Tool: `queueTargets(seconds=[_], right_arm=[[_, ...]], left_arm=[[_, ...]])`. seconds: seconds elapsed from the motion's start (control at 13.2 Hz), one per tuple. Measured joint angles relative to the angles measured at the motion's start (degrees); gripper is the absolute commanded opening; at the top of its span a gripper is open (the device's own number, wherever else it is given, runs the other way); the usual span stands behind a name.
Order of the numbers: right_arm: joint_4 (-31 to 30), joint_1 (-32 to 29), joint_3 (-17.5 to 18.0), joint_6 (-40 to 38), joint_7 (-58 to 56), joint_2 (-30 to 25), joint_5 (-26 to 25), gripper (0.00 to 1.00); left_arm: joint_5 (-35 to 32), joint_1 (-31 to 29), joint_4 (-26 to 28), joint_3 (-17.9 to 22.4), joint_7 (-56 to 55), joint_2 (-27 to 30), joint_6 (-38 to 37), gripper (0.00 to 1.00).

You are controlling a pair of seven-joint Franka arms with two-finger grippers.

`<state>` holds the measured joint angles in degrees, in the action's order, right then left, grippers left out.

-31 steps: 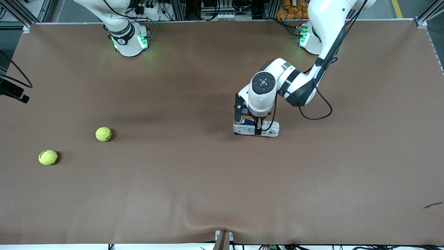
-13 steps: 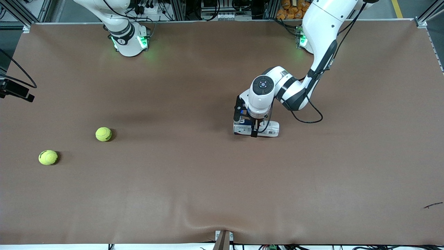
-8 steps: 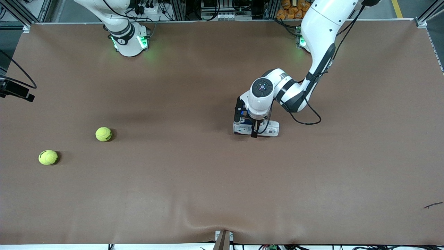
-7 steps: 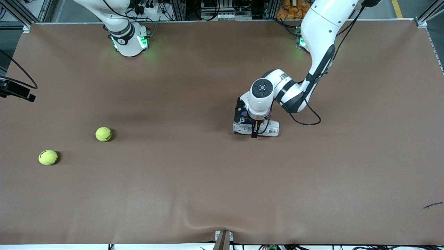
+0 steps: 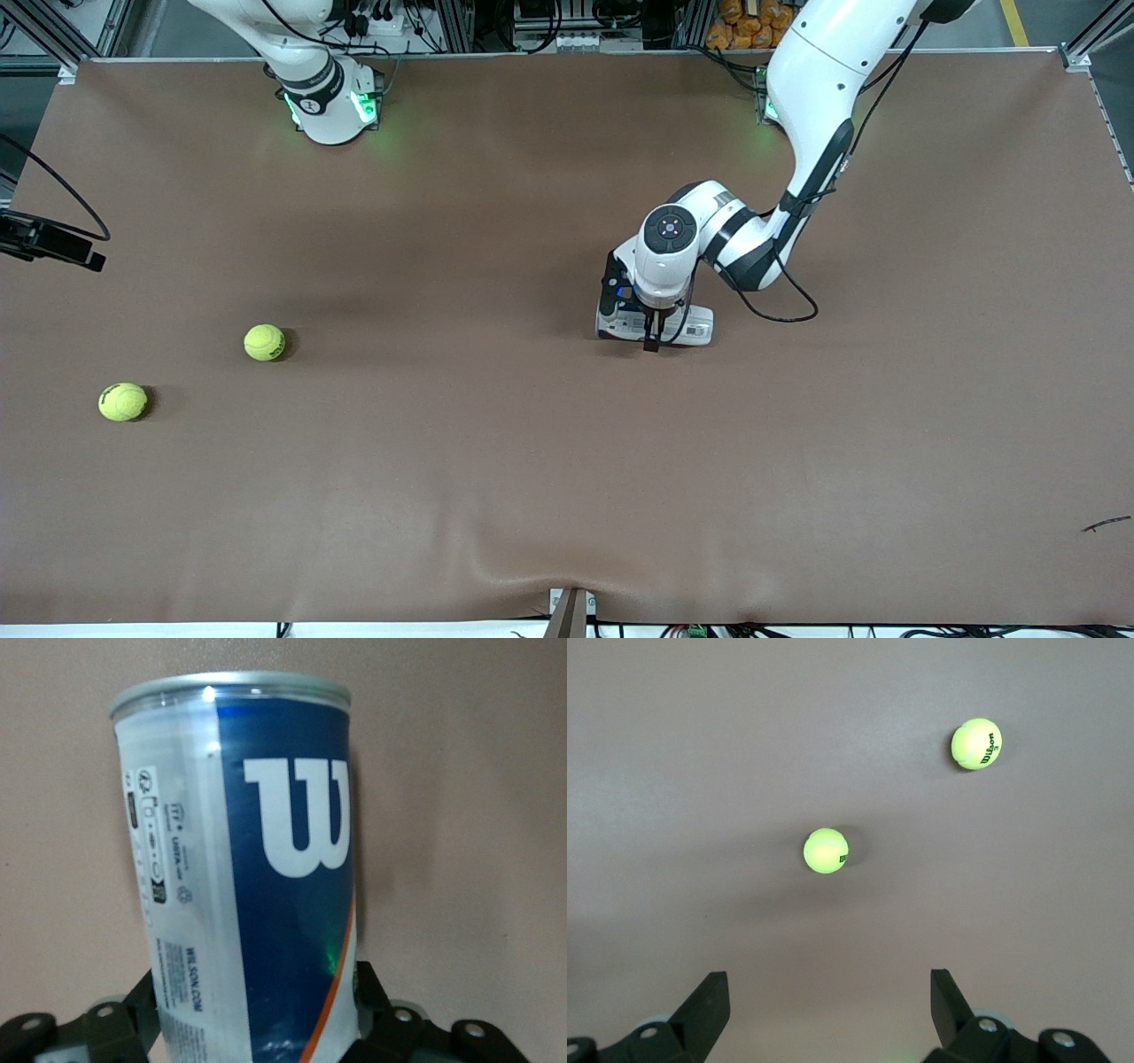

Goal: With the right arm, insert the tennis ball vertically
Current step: 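Lift the can and turn it upright, open end up, with the left gripper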

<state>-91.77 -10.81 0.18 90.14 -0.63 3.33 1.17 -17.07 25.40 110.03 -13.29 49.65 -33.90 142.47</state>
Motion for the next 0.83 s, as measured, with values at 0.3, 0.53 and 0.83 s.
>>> queueTargets(seconds=[0.3,0.53,0.83], right_arm=[[-0.03,0.08,0.31,-0.97,0.00,-0.94,0.00,1.00],[-0.08,0.64,0.80,-3.33,0.00,-4.34,0.19,1.00],[-1.20,1.76,1.02,-3.91,0.04,-7.45,1.77,1.00]], left_arm=[[-0.20,0.03,-0.19,0.00,0.00,0.00,0.46,0.72],[-0.33,0.05,-0.55,-0.04,0.00,0.02,0.47,0.73],[-0.49,-0.02,-3.14,-0.30,0.48,2.42,-6.84,0.72]])
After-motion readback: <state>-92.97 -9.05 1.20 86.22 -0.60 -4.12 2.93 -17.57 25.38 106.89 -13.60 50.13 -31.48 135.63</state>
